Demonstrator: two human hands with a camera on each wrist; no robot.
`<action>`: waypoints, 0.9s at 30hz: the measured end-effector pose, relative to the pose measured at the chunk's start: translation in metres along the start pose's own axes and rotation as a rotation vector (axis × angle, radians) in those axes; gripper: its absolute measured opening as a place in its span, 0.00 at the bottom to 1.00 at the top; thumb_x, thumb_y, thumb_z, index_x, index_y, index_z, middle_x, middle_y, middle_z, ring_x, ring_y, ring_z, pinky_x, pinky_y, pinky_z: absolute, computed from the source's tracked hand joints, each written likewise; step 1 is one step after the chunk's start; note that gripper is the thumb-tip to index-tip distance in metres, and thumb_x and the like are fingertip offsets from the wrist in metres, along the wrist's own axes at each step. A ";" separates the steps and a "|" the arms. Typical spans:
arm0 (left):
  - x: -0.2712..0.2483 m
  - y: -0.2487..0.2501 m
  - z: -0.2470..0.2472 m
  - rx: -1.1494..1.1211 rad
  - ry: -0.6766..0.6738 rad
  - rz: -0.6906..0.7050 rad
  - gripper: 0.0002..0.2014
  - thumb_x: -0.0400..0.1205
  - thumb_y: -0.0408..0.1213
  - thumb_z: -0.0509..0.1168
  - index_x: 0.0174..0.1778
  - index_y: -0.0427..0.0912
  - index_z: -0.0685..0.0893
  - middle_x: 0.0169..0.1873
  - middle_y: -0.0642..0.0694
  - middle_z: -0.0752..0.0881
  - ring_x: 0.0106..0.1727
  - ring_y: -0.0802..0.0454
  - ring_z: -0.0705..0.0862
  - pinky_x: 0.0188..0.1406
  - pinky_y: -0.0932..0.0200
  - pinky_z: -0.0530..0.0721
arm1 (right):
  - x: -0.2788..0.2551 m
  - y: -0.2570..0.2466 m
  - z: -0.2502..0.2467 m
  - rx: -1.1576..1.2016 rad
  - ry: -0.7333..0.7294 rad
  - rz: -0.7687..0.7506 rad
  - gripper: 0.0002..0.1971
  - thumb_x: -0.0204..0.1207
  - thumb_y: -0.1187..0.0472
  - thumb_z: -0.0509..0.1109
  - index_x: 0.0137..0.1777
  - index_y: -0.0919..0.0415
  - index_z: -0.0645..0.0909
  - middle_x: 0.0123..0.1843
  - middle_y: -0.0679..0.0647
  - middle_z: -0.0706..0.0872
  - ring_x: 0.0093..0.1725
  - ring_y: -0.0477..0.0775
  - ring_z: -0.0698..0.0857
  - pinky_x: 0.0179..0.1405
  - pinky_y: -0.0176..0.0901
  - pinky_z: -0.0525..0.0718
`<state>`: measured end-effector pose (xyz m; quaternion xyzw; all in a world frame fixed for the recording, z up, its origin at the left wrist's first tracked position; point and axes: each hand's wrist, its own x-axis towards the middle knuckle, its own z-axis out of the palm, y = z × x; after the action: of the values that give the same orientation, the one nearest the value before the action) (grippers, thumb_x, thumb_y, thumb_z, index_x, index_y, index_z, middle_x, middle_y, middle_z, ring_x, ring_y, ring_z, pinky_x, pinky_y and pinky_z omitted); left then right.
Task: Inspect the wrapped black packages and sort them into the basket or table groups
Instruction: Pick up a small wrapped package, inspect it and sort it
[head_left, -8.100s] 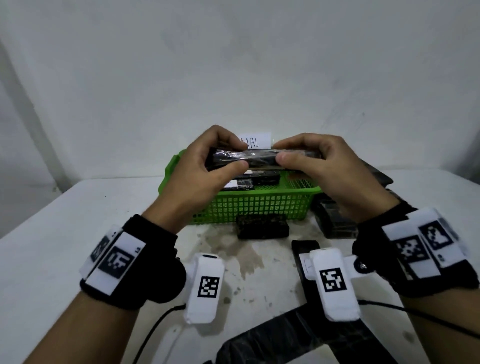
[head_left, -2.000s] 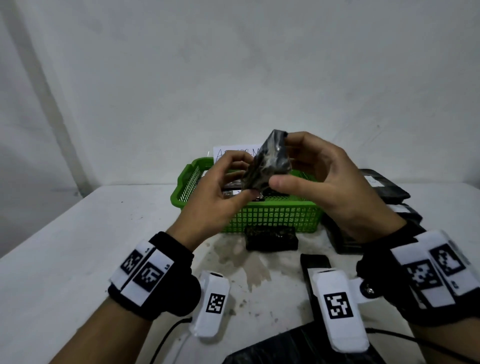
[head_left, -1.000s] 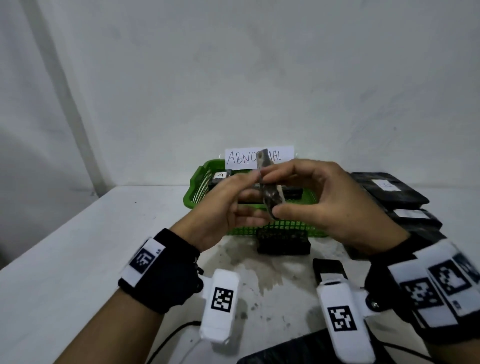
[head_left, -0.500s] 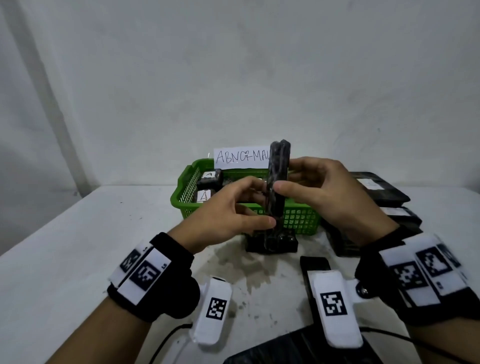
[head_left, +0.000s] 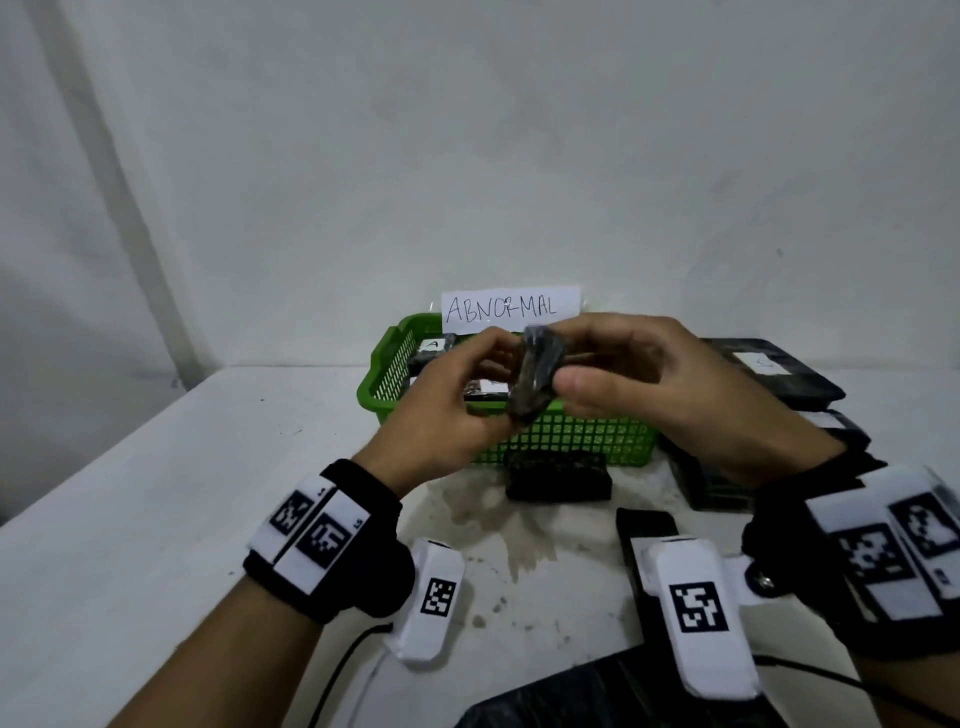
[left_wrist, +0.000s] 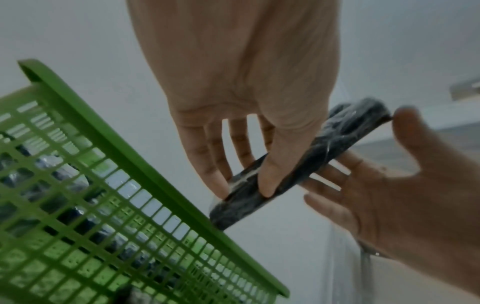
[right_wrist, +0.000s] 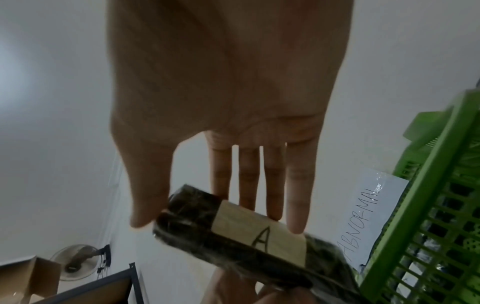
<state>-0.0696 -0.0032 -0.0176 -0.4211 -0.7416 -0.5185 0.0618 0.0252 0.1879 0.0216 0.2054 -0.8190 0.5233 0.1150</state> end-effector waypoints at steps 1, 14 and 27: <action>0.000 -0.002 0.000 0.037 0.033 0.034 0.20 0.75 0.25 0.76 0.59 0.46 0.82 0.51 0.56 0.86 0.55 0.65 0.85 0.53 0.66 0.85 | 0.001 0.001 0.003 0.010 -0.014 -0.011 0.17 0.77 0.52 0.74 0.65 0.53 0.87 0.60 0.45 0.92 0.62 0.46 0.90 0.61 0.44 0.88; 0.000 -0.011 -0.007 0.072 0.056 0.032 0.22 0.75 0.23 0.76 0.56 0.53 0.83 0.52 0.53 0.88 0.57 0.60 0.86 0.47 0.68 0.85 | 0.013 0.016 0.015 0.105 0.271 -0.124 0.10 0.72 0.58 0.75 0.51 0.57 0.92 0.47 0.54 0.95 0.50 0.51 0.93 0.51 0.43 0.88; 0.001 0.002 -0.014 -0.049 0.017 -0.041 0.25 0.84 0.35 0.69 0.76 0.55 0.75 0.60 0.53 0.90 0.60 0.55 0.89 0.62 0.50 0.86 | 0.014 0.013 0.019 -0.179 0.444 -0.098 0.14 0.77 0.61 0.79 0.58 0.45 0.87 0.51 0.41 0.92 0.47 0.41 0.90 0.43 0.37 0.89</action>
<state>-0.0738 -0.0144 -0.0096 -0.4029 -0.7366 -0.5412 0.0470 0.0075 0.1726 0.0085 0.1140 -0.8059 0.4746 0.3352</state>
